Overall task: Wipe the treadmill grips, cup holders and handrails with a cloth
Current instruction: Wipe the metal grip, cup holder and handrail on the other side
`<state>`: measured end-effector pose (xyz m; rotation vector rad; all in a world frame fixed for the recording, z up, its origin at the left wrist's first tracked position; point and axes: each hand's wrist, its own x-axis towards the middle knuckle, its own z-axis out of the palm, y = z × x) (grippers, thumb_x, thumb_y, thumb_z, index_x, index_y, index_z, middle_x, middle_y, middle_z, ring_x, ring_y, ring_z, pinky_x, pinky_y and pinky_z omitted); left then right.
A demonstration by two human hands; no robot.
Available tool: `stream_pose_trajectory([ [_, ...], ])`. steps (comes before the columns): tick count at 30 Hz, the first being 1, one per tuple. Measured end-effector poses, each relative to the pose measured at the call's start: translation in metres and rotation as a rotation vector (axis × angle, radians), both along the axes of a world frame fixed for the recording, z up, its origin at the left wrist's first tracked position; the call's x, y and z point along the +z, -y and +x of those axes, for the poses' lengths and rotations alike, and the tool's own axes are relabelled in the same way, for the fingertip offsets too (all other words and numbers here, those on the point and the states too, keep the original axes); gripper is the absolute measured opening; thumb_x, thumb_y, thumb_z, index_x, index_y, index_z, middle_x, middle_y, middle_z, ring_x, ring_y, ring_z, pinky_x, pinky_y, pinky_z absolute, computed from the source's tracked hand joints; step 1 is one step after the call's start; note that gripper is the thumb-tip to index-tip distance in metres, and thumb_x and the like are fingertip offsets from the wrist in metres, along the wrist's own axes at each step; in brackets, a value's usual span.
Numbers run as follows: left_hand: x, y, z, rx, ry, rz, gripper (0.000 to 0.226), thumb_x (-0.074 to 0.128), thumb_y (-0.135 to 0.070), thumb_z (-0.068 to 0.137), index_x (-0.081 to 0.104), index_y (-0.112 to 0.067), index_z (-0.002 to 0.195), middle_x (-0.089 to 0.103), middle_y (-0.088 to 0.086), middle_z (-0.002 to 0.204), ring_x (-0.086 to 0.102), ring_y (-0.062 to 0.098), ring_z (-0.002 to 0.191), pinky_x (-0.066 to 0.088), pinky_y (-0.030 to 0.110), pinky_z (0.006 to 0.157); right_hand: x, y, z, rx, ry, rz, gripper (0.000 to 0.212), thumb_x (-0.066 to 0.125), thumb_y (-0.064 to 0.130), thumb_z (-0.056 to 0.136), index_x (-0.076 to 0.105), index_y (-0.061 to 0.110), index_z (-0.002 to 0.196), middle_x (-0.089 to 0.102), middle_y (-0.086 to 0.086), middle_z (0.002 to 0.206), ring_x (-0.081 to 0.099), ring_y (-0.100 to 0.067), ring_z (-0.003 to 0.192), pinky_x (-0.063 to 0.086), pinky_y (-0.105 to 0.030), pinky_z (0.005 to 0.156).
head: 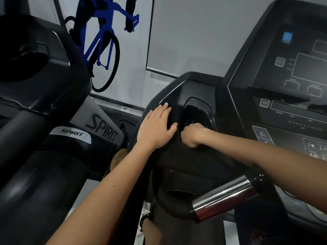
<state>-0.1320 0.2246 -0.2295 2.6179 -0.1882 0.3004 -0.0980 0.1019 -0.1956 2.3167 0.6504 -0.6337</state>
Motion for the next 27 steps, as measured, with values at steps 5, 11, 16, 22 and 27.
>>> stream_pose_trajectory([
  [5,0.0,-0.001,0.001,0.006,0.002,0.003,0.059,0.038,-0.042,0.095,0.022,-0.019,0.147,0.012,-0.006,0.157,0.007,0.008,0.144,0.002,0.026,0.116,0.011,0.002,0.015,-0.223,-0.323,0.249,0.029,0.04,0.008,0.091,0.061,-0.006,0.106,0.062,-0.019,0.104,0.054,-0.024,0.084,0.043,-0.031,0.072],
  [11,0.0,0.0,0.002,0.009,0.009,-0.009,0.059,0.039,-0.042,0.095,0.022,-0.019,0.147,0.013,-0.005,0.157,0.008,0.008,0.144,0.002,0.026,0.115,0.018,0.025,0.019,-0.577,-0.465,0.789,0.03,0.033,-0.013,0.086,0.055,0.001,0.072,0.052,-0.003,0.059,0.049,-0.011,0.056,0.037,-0.019,0.051],
  [16,-0.001,0.0,0.002,0.007,0.013,-0.005,0.059,0.038,-0.042,0.095,0.022,-0.018,0.147,0.013,-0.005,0.157,0.008,0.009,0.144,0.002,0.026,0.115,0.006,0.024,0.017,-0.989,-0.549,1.235,0.029,0.035,-0.002,0.089,0.054,0.005,0.069,0.051,-0.009,0.064,0.048,-0.019,0.054,0.04,-0.026,0.049],
  [22,-0.001,0.0,0.002,0.01,0.018,0.003,0.059,0.037,-0.042,0.095,0.021,-0.018,0.147,0.012,-0.004,0.158,0.007,0.009,0.144,0.001,0.027,0.116,-0.004,0.022,0.016,-1.075,-0.513,1.319,0.032,0.03,-0.004,0.091,0.052,0.003,0.069,0.049,-0.009,0.061,0.05,-0.013,0.04,0.041,-0.02,0.038],
  [27,-0.001,0.001,0.001,0.012,0.014,0.011,0.059,0.036,-0.042,0.096,0.021,-0.018,0.147,0.012,-0.004,0.157,0.007,0.009,0.144,0.001,0.026,0.115,0.005,0.028,0.015,-0.825,-0.461,0.925,0.025,0.036,0.002,0.093,0.057,0.008,0.081,0.058,-0.008,0.077,0.057,-0.019,0.069,0.045,-0.028,0.061],
])
